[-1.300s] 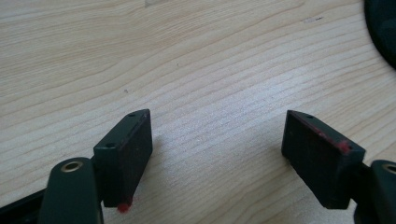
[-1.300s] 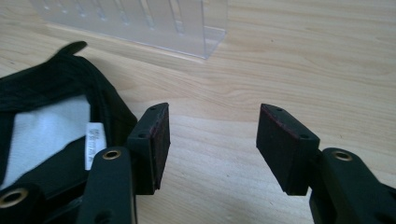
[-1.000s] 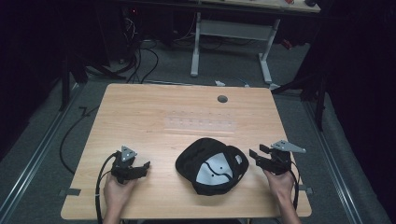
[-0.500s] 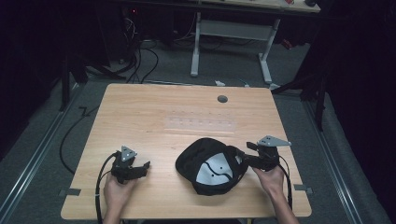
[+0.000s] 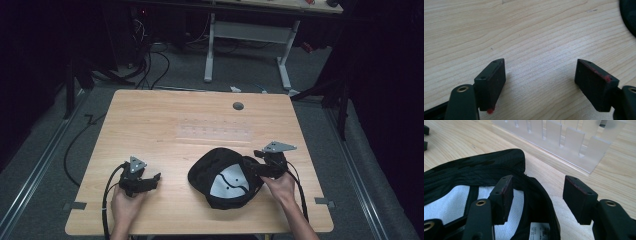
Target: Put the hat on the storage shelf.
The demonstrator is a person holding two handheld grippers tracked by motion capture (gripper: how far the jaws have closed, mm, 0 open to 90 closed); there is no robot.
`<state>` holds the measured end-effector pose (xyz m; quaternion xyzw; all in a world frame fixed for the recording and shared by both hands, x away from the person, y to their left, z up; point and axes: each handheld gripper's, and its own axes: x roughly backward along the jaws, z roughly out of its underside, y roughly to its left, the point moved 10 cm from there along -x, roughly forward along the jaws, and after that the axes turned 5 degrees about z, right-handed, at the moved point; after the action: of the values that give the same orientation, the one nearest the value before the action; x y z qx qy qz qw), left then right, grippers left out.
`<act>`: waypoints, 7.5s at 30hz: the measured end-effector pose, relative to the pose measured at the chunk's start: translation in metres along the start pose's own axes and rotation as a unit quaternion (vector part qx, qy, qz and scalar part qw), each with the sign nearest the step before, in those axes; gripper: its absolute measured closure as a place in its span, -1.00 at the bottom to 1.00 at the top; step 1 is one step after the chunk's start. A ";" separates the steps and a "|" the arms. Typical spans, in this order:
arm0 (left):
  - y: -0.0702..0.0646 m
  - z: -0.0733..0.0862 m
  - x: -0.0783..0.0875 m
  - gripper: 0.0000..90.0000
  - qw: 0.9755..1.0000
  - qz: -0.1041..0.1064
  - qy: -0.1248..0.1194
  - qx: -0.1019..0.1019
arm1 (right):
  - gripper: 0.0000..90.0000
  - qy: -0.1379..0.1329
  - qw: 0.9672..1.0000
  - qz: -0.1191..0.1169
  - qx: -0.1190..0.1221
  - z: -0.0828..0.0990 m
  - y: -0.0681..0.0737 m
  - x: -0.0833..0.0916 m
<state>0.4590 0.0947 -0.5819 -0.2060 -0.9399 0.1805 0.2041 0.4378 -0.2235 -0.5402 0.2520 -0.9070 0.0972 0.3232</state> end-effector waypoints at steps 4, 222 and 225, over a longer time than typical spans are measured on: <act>0.000 0.000 0.000 -0.45 1.000 0.000 0.000 0.000 | -0.08 0.010 1.000 -0.006 0.003 0.000 0.001 -0.007; -0.123 -0.070 0.041 0.92 0.988 0.148 -0.021 -0.041 | 0.02 0.017 0.995 0.086 -0.042 0.056 -0.028 -0.009; -0.120 -0.075 0.040 0.92 0.989 0.145 -0.026 -0.029 | 0.02 0.022 0.995 0.091 -0.044 0.060 -0.031 -0.010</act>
<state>0.4224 0.0297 -0.4549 -0.3415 -0.9097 0.1862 0.1454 0.4284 -0.2665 -0.5924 0.1512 -0.9223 0.0916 0.3437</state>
